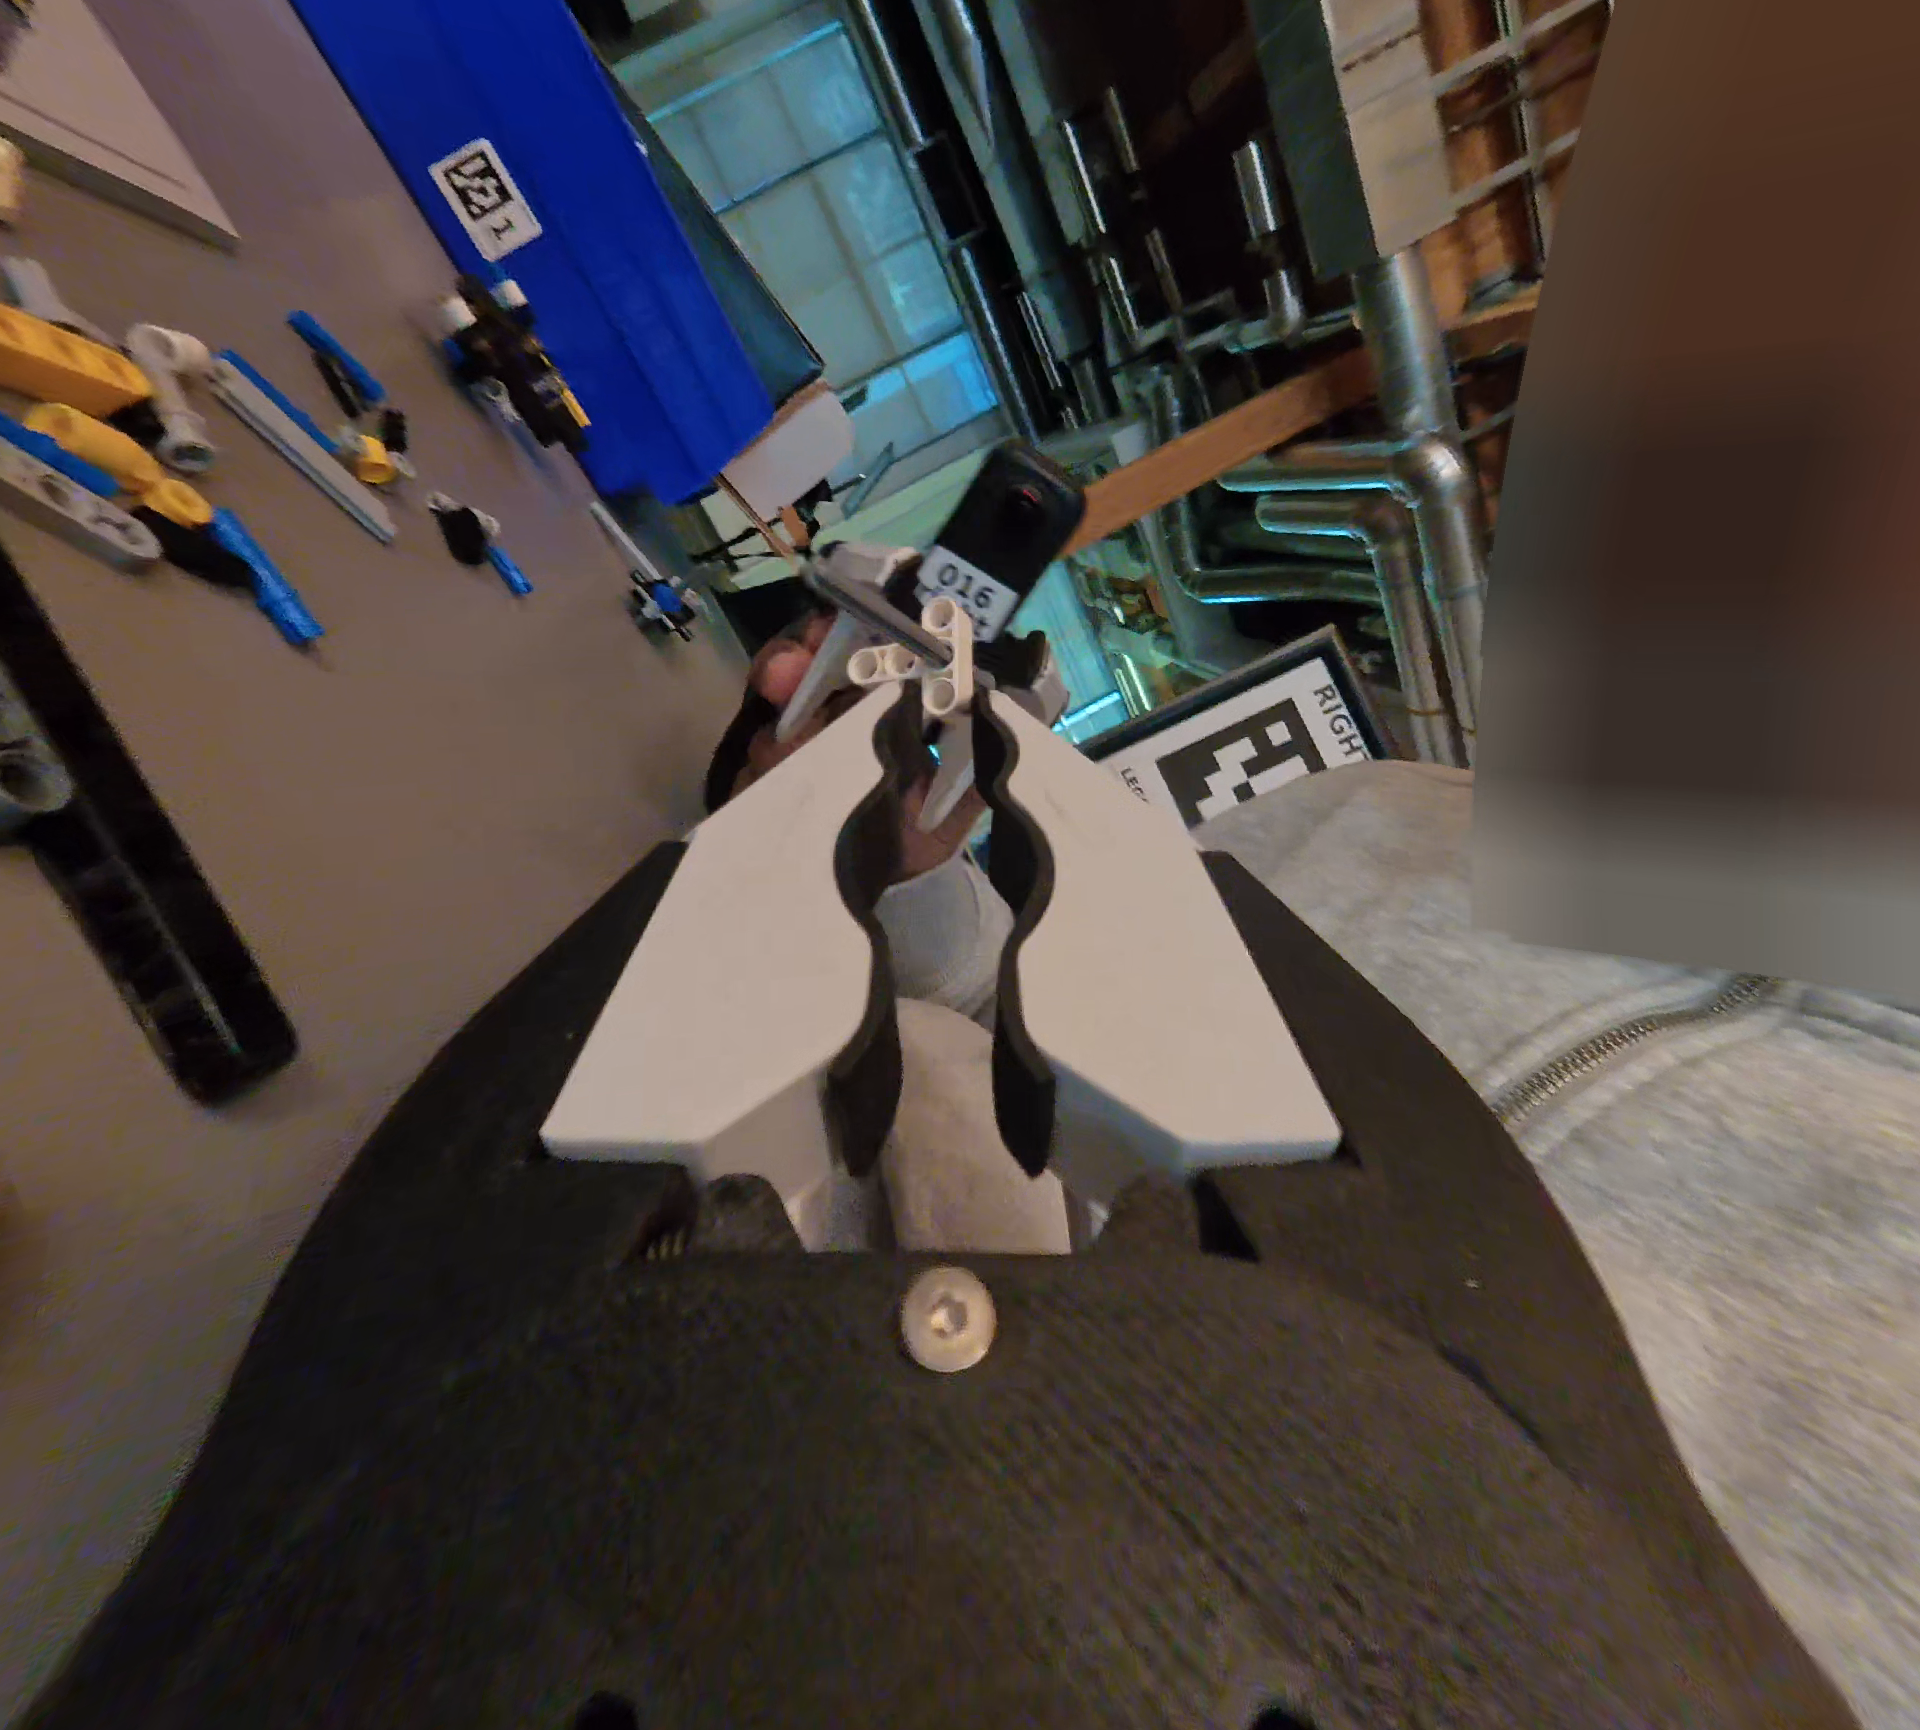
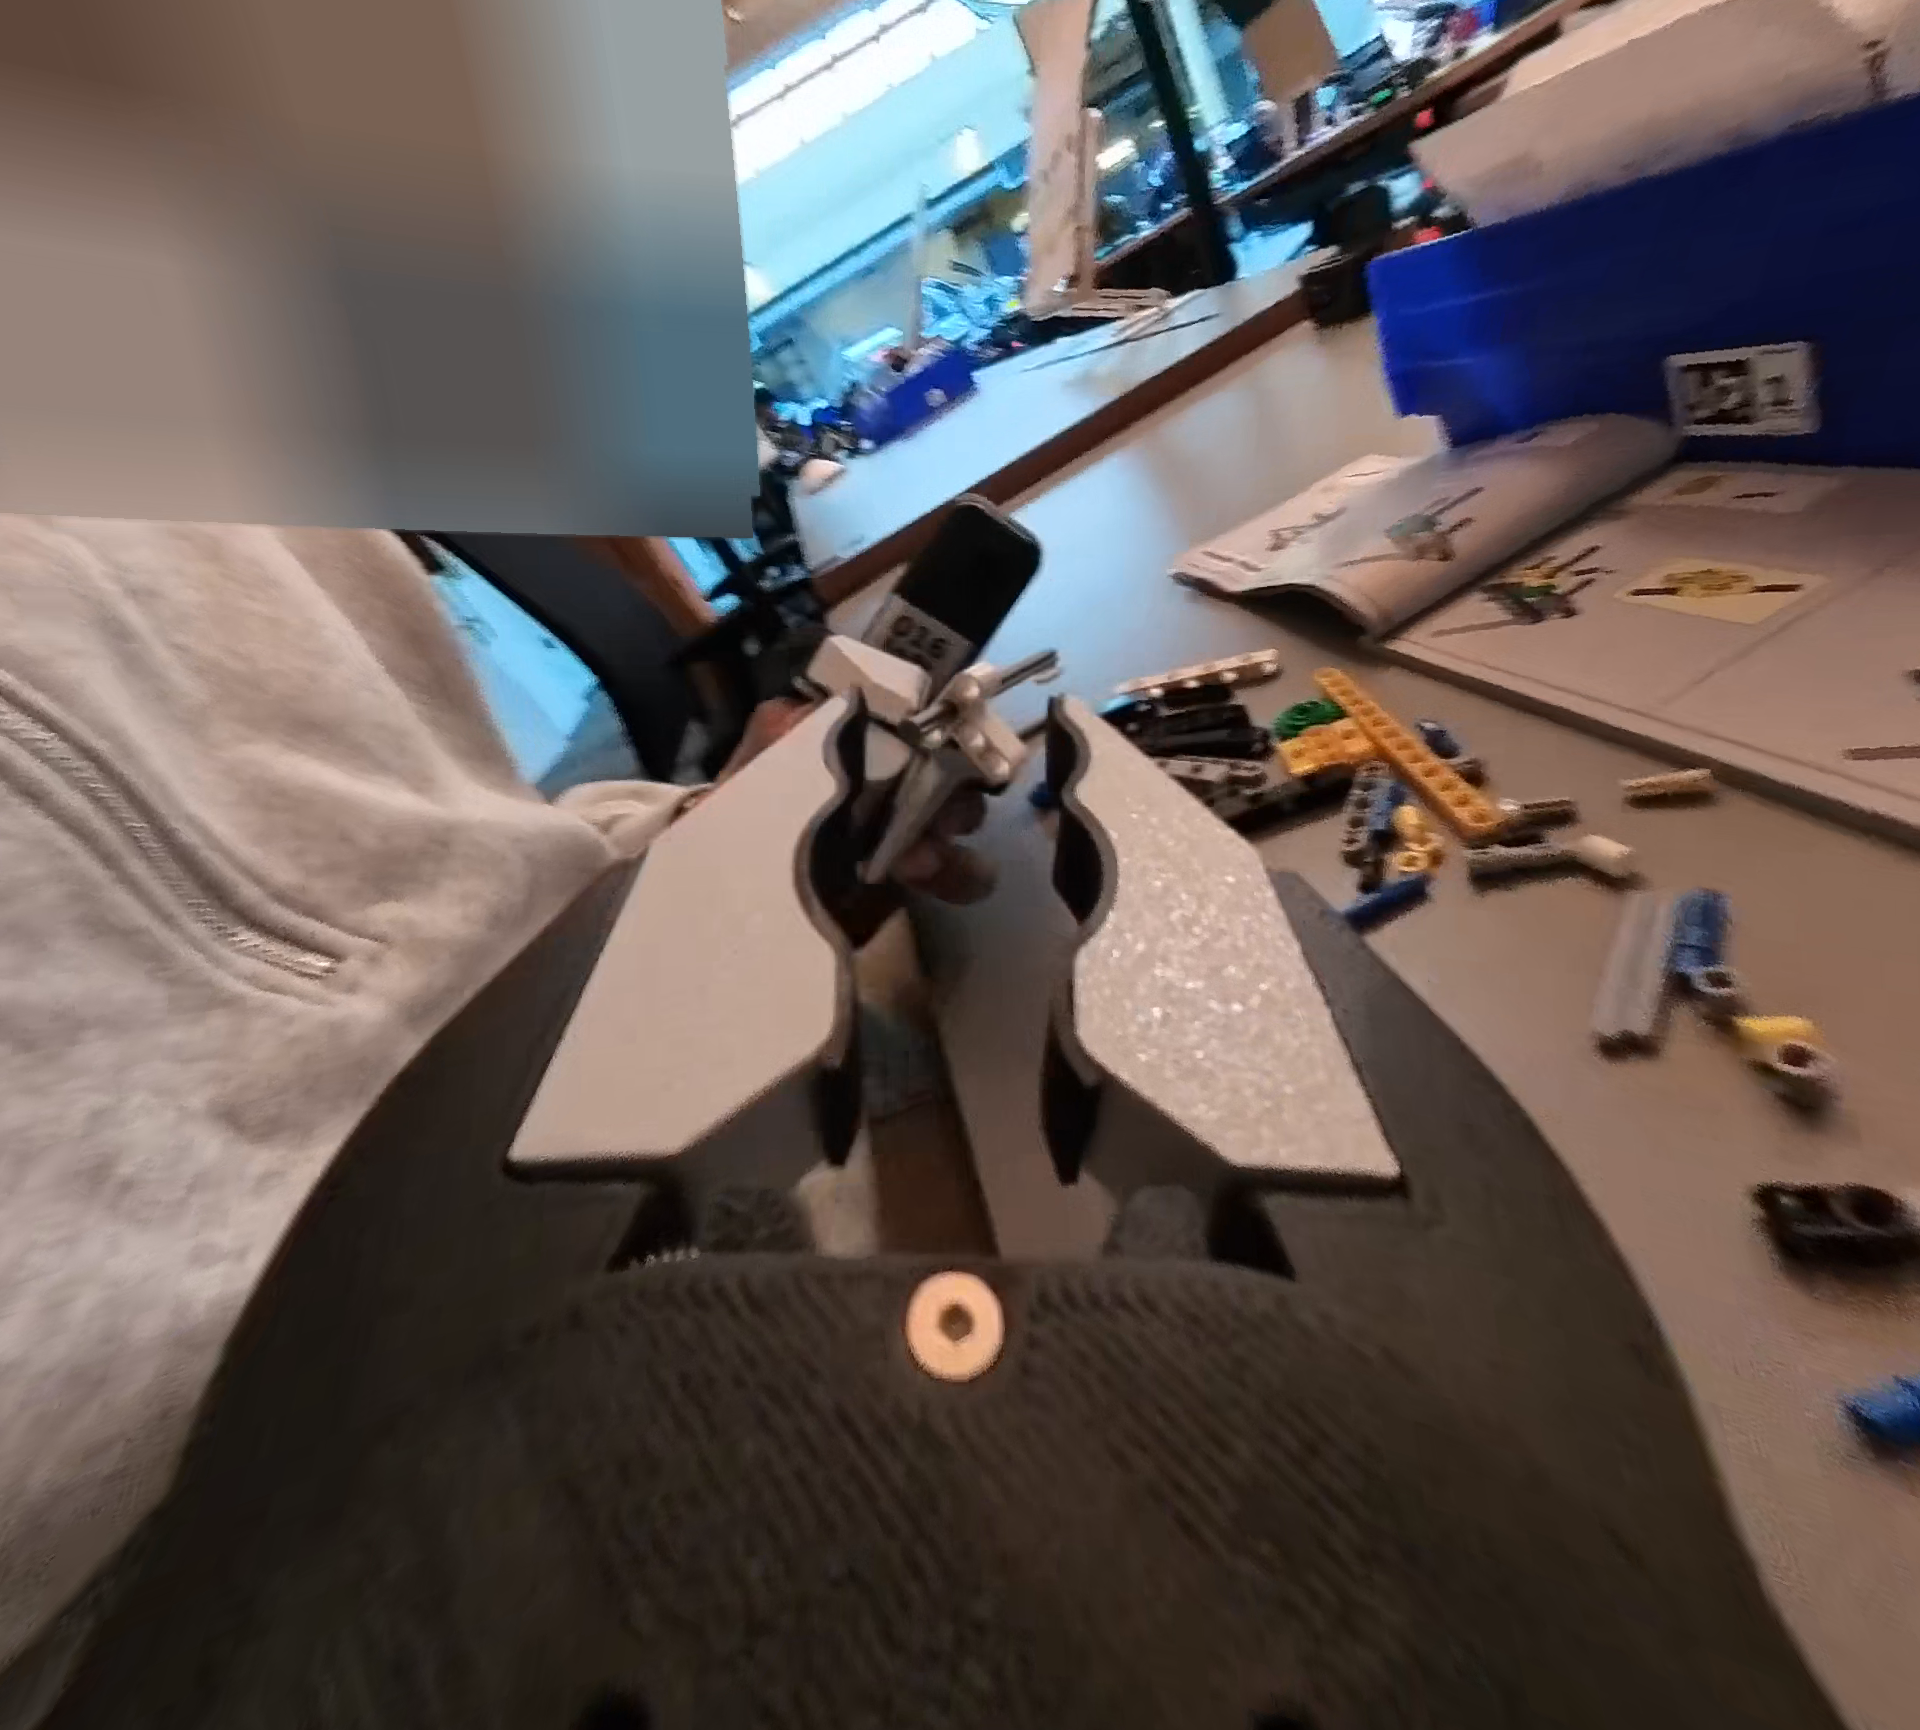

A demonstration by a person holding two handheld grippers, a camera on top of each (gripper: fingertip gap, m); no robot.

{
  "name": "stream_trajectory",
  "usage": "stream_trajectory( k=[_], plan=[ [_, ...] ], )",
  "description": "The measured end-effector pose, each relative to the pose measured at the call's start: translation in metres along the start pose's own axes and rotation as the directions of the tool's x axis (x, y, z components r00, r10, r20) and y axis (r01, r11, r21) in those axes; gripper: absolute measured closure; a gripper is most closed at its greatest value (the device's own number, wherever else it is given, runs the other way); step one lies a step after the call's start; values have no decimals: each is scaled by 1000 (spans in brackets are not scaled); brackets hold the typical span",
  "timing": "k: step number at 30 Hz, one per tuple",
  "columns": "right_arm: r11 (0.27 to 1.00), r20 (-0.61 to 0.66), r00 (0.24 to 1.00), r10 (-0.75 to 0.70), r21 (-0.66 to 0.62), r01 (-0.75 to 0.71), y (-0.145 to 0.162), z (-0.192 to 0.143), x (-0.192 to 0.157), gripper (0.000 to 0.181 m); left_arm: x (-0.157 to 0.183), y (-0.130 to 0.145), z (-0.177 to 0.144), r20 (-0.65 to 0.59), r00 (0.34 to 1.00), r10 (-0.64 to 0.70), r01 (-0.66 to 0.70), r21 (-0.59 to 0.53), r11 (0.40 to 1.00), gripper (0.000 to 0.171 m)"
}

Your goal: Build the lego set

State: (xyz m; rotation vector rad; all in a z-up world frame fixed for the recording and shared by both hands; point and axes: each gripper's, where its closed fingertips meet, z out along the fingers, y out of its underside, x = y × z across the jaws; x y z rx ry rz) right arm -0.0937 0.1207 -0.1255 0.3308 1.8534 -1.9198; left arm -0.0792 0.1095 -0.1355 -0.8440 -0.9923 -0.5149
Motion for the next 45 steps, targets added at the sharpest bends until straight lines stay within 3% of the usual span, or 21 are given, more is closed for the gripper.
stream_trajectory(
  k=[7,12,25,45],
  plan=[
    [998,98,993,62,-33,-59,7,4,-13,151,15,10,5,-92,995,-29,24,-50,998,165],
    [997,121,991,61,-44,-56,10,7,-18,168,15,16,8,-96,995,-39,31,-80,996,165],
    [993,181,976,119,-34,-115,8,6,-25,166,18,16,7,-125,990,-58,48,-78,996,165],
    [997,157,986,65,-52,-57,9,4,-22,174,17,14,6,-139,986,-91,81,-77,994,165]
  ],
)
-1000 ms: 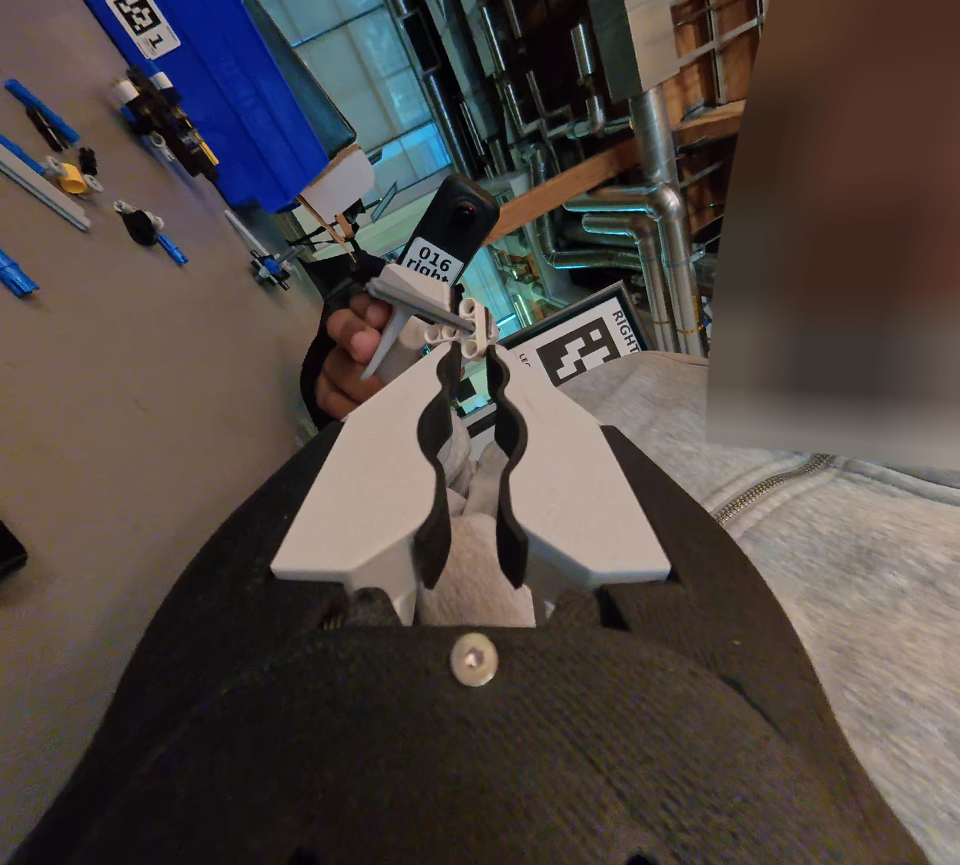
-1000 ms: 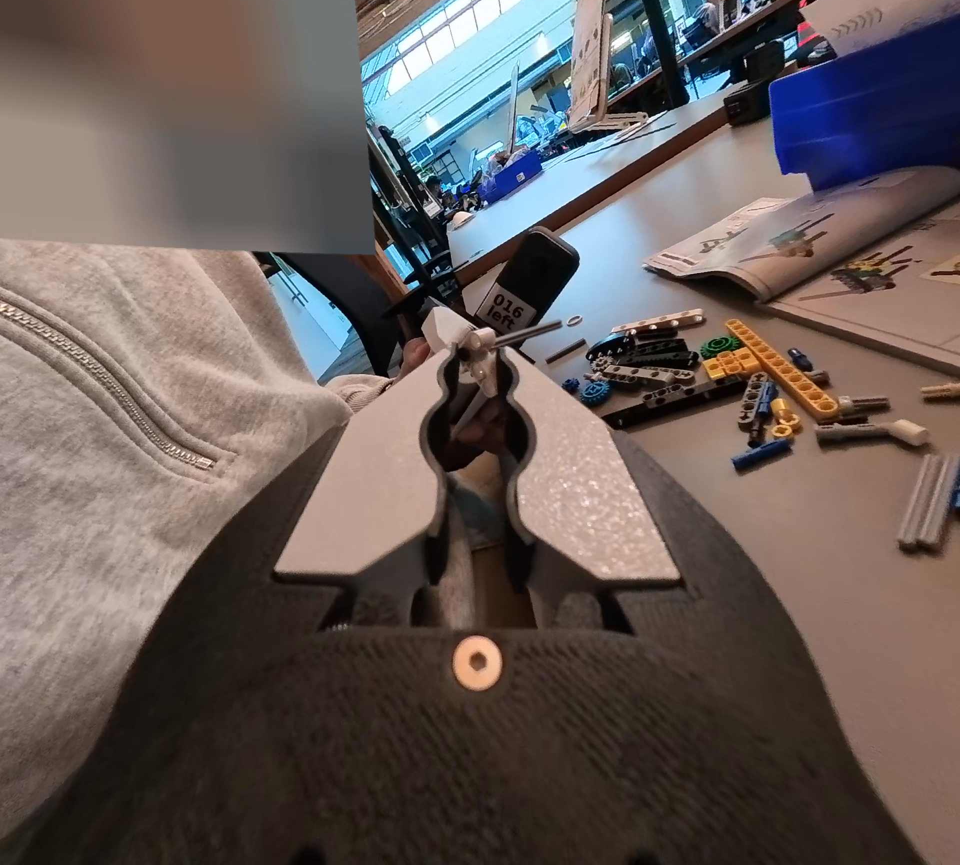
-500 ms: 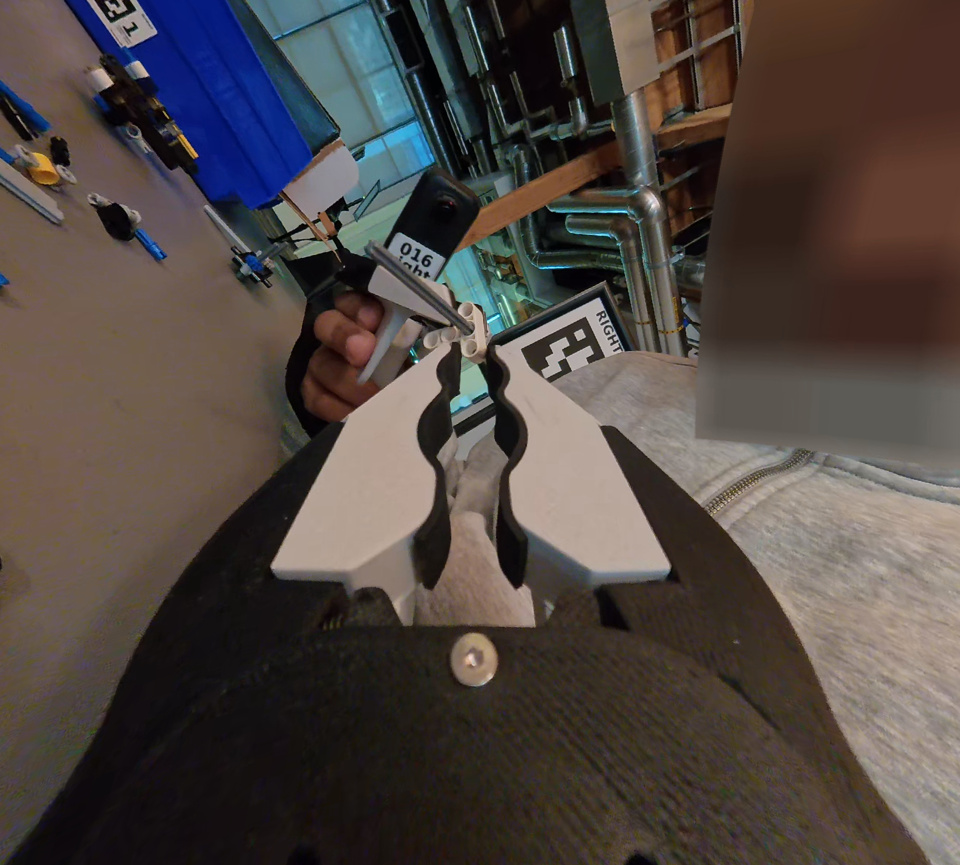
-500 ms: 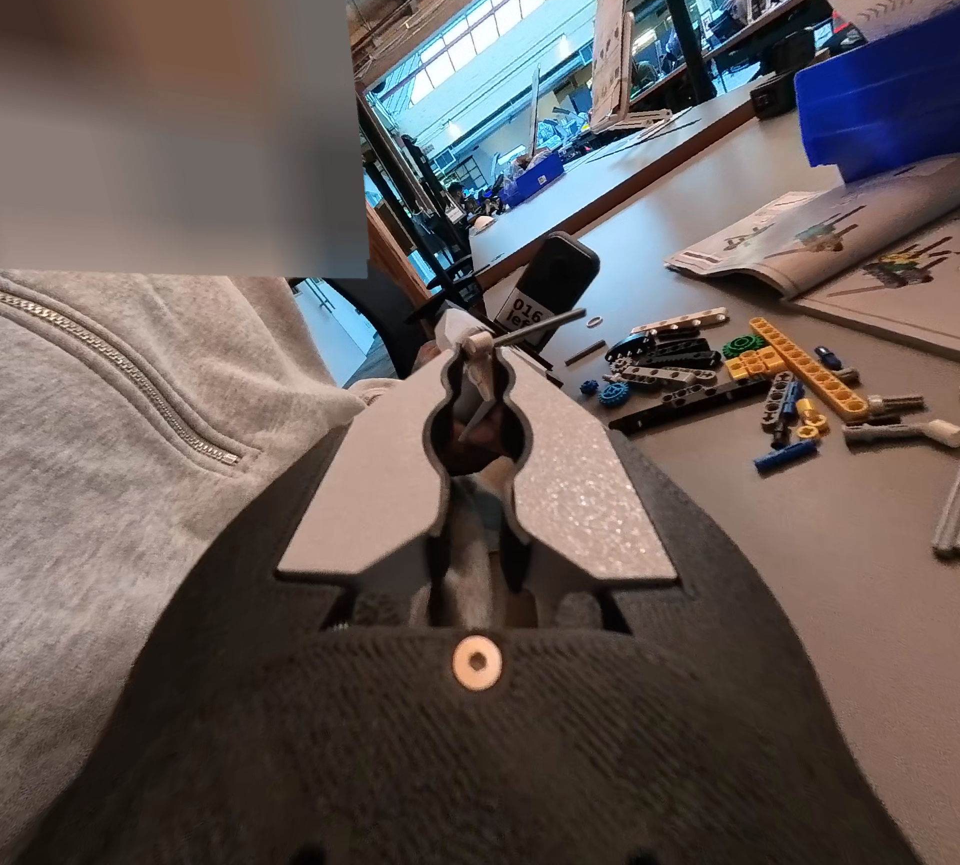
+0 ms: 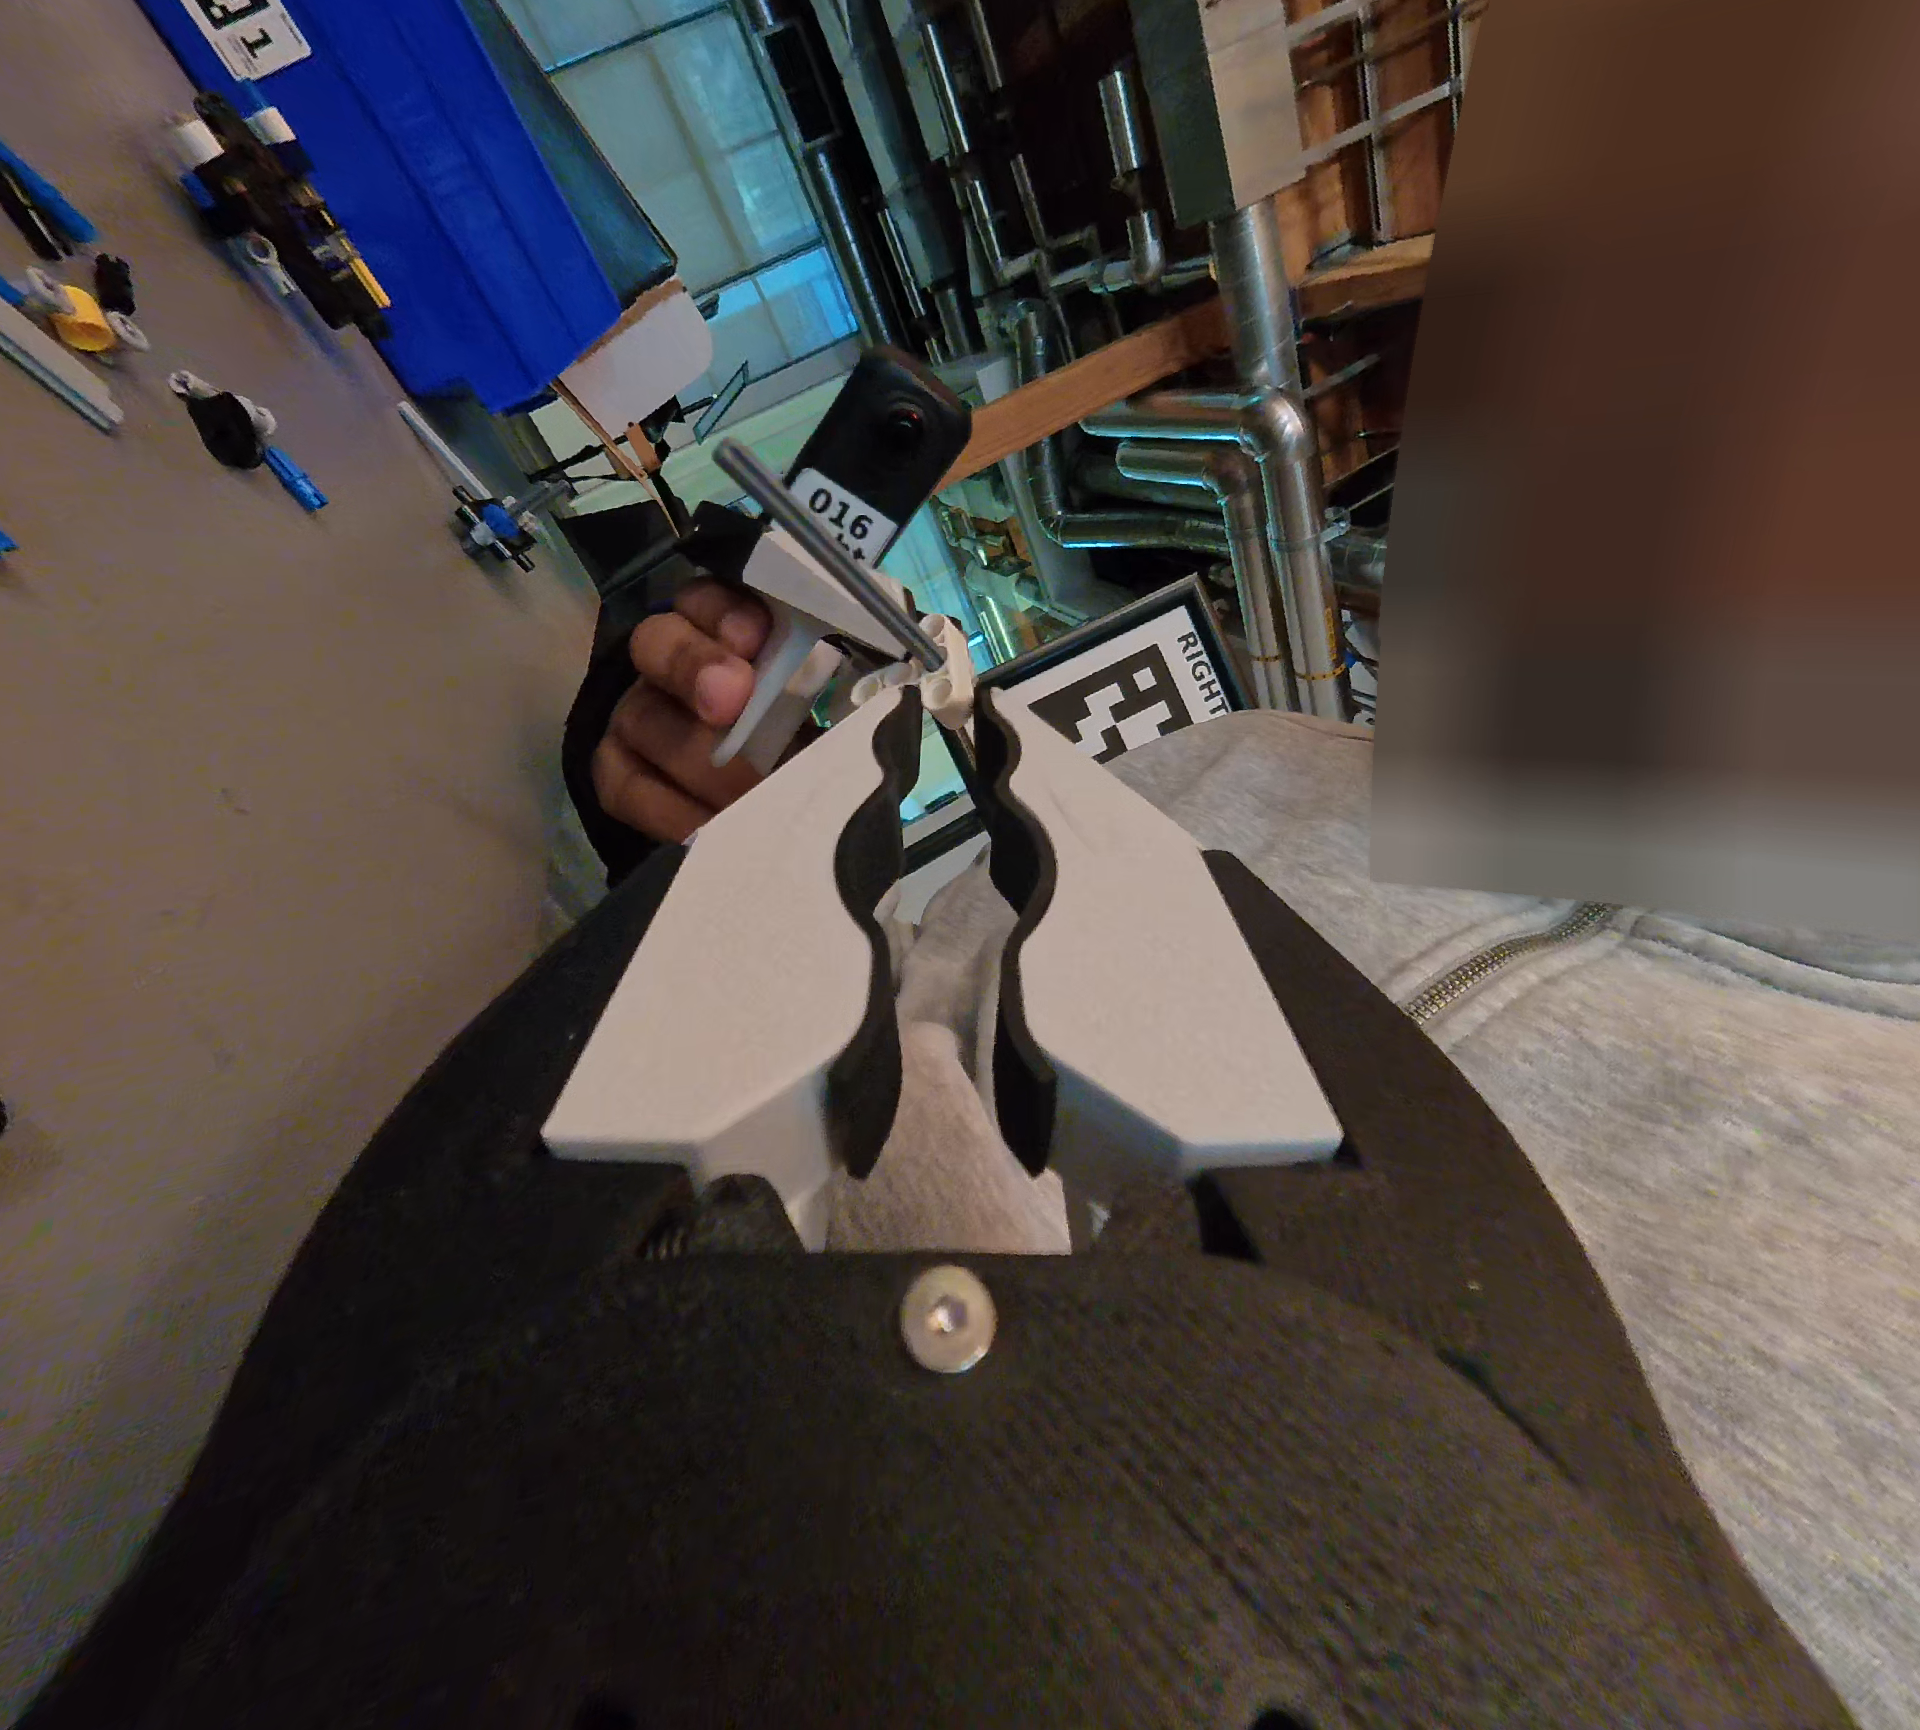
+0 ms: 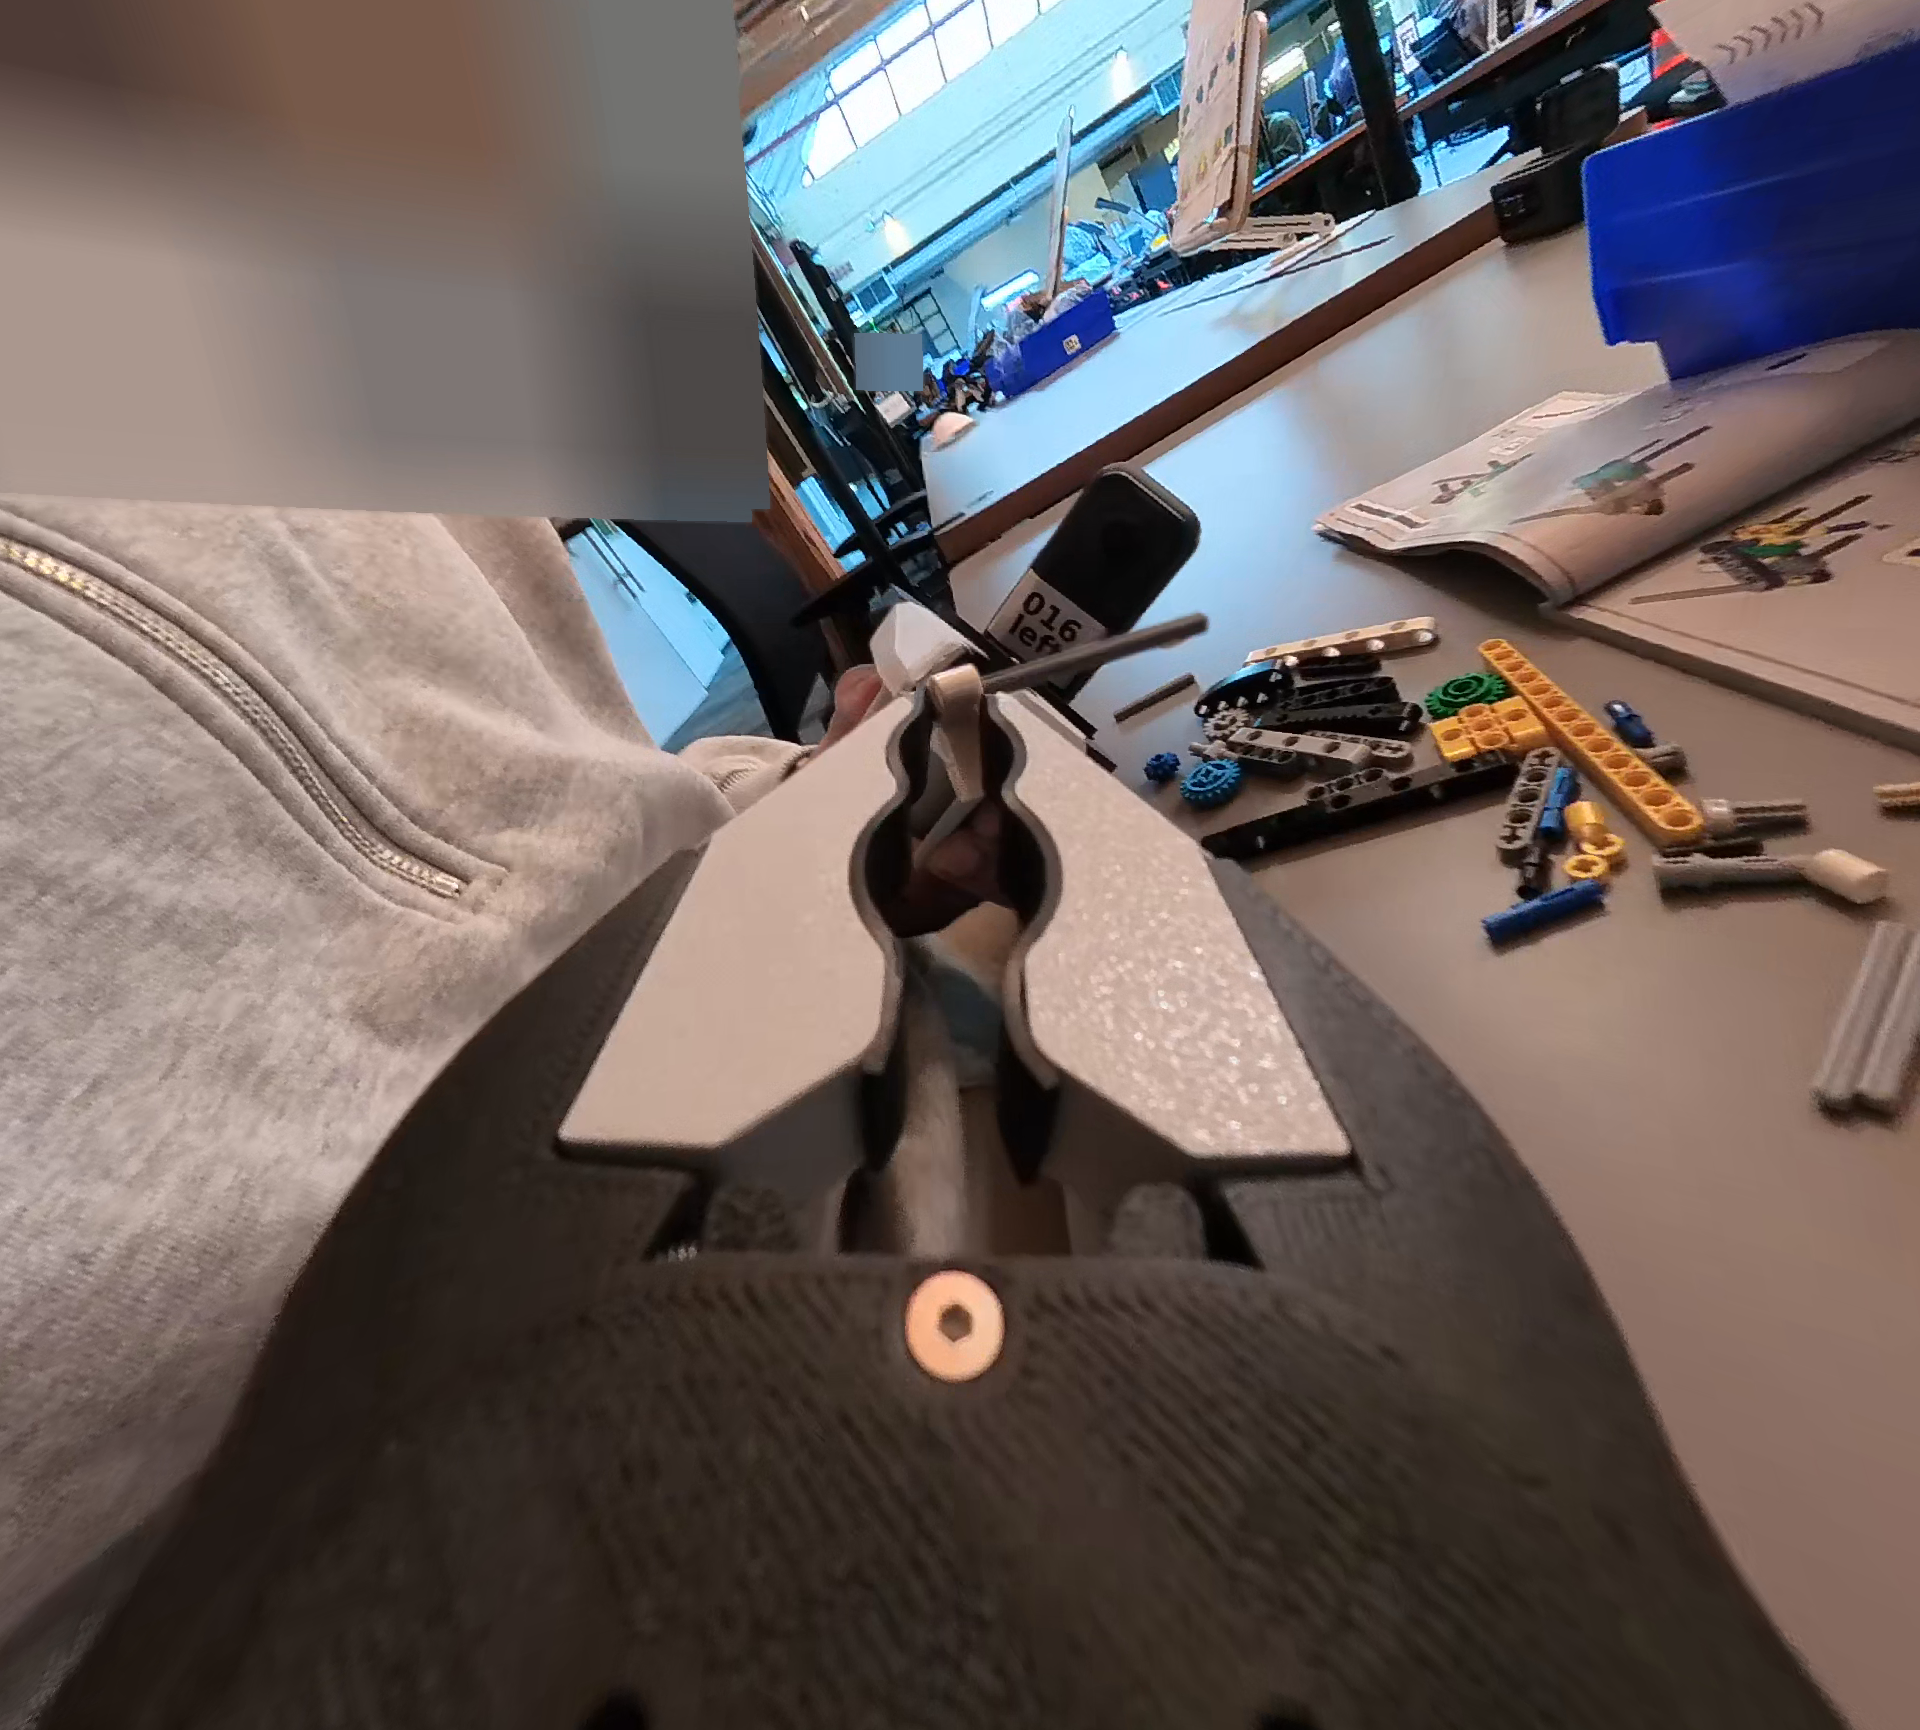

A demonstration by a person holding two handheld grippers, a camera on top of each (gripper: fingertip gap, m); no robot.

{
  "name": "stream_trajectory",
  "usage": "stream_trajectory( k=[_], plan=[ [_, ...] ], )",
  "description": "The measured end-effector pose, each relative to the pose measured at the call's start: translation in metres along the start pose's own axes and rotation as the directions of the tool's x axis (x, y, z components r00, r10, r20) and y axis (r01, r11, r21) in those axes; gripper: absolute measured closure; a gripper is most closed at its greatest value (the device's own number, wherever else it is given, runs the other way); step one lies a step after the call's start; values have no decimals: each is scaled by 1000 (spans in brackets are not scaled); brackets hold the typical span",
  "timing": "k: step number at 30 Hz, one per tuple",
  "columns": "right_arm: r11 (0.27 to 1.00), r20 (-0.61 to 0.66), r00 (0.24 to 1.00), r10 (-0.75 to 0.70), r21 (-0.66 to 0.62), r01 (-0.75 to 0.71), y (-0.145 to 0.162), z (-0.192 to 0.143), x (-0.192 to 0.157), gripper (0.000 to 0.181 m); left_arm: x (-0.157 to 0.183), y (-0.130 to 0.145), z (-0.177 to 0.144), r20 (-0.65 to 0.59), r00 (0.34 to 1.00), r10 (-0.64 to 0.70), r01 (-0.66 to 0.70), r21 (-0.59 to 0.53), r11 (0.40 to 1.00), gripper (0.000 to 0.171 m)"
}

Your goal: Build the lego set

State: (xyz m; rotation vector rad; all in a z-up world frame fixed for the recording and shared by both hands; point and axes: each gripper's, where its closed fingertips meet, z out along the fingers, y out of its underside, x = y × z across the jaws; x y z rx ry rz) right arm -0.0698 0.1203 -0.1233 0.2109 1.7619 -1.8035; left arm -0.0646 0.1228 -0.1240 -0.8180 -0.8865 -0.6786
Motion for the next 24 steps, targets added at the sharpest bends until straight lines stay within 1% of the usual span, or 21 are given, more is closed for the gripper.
stream_trajectory(
  k=[4,9,12,14,20,24],
  plan=[
    [1000,-21,1000,-13,-2,13,0,1,2,174,-2,-2,-1,3,1000,-10,10,14,1000,164],
    [1000,-53,998,27,9,-27,1,3,10,173,-6,-8,-5,6,999,-53,53,49,997,165],
    [999,-37,999,38,7,-38,1,4,10,163,-8,-11,-6,2,997,-79,79,69,995,165],
    [998,-30,998,53,24,-52,-1,4,10,161,-8,-11,-7,2,997,-84,83,72,994,165],
    [997,-46,997,63,56,-60,-6,0,14,156,-9,-12,-7,11,997,-82,81,77,994,165],
    [996,-61,995,76,62,-72,-5,-1,18,154,-12,-13,-8,52,997,-51,47,82,995,166]
  ],
)
